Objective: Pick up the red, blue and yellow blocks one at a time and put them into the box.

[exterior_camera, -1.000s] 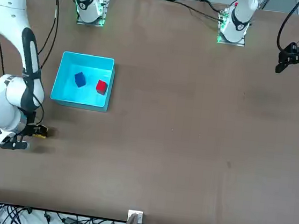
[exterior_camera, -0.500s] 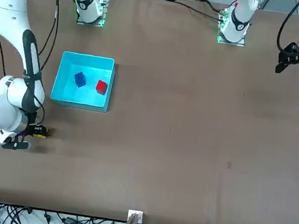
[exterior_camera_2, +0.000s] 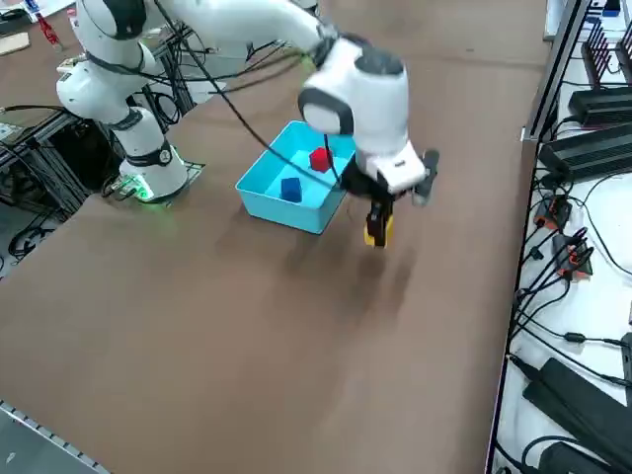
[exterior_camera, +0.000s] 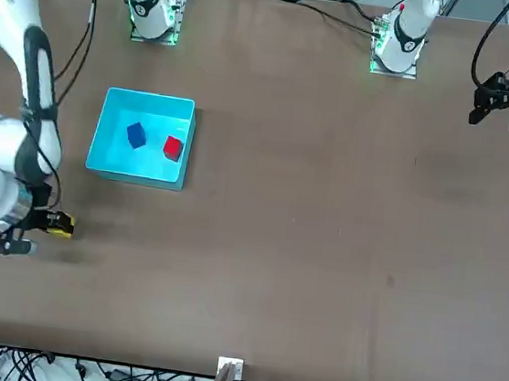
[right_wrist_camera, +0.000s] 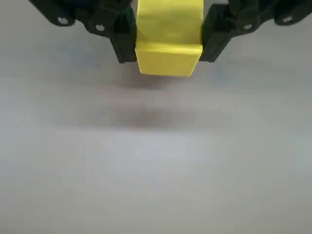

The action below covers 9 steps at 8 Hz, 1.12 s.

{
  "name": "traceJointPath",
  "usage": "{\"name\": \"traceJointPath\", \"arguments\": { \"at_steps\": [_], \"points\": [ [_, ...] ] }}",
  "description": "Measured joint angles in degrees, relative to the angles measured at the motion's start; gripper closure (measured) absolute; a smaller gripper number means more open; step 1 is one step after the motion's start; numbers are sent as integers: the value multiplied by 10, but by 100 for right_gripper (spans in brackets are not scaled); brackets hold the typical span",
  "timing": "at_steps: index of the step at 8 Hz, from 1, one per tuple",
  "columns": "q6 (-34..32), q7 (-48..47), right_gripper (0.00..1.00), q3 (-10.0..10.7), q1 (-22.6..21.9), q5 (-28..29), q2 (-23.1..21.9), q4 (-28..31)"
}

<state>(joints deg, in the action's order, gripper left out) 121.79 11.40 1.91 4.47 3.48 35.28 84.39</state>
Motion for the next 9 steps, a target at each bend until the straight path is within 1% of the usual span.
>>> {"name": "traceJointPath", "arguments": {
  "at_steps": [2,3,5,6,8,9],
  "points": [
    [-71,-35,30,-3,-24,2,-54,11],
    [-82,-61,30,-3,-41,2,-80,38],
    [-80,-102,30,-4,-71,2,-133,119],
    [-62,-126,30,-4,-85,2,-160,166],
    [55,-180,30,-4,-116,2,-214,297],
    [92,-184,30,-5,-128,2,-229,354]
  ]
}}
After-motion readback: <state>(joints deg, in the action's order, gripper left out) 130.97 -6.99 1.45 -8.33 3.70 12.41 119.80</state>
